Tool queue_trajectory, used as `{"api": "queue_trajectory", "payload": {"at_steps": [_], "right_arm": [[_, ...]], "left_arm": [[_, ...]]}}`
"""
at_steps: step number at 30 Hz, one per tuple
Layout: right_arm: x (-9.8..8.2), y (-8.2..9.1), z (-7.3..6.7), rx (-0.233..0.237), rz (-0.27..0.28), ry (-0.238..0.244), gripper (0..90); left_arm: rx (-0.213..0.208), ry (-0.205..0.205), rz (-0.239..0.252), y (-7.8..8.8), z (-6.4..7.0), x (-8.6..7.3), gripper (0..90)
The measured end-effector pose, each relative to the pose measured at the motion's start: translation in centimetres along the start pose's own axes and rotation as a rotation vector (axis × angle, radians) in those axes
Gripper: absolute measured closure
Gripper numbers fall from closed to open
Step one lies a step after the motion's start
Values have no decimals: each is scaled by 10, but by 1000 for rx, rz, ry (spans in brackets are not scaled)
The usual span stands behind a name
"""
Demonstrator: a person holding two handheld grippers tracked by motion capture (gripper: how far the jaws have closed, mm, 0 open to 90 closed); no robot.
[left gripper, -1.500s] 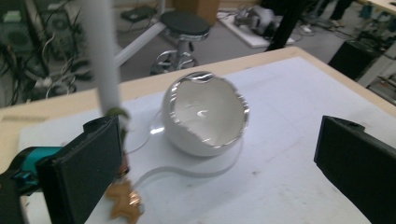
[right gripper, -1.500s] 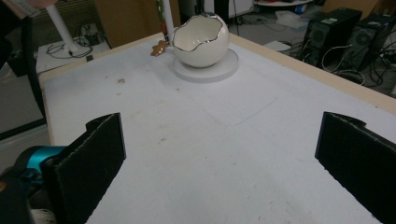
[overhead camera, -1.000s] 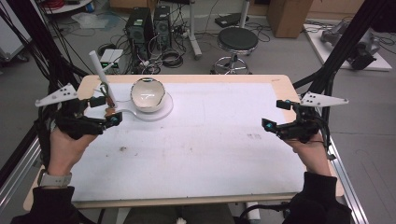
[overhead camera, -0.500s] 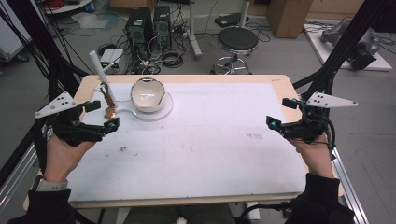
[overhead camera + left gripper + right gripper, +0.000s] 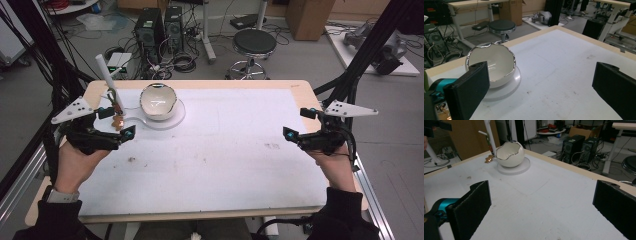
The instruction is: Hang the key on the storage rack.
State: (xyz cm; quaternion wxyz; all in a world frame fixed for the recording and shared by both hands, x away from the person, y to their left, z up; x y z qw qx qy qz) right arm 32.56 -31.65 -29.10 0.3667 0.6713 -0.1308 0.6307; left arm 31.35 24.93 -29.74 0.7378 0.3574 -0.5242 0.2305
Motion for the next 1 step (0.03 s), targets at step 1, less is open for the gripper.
{"api": "queue_trajectory", "payload": {"at_steps": [1], "right_arm": [[0, 0, -1, 1, 2, 2, 9]], "left_arm": [[11, 0, -4, -2, -1, -1, 17]]}}
Point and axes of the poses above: each handheld gripper's, and its own axes: y roughly backward along the jaws, x roughly out of its top, z roughly to its right, the point moved 1 cm from there along -y, roughly forward along the jaws, and after that the axes turned 8 degrees about y, right-handed, at the moved point
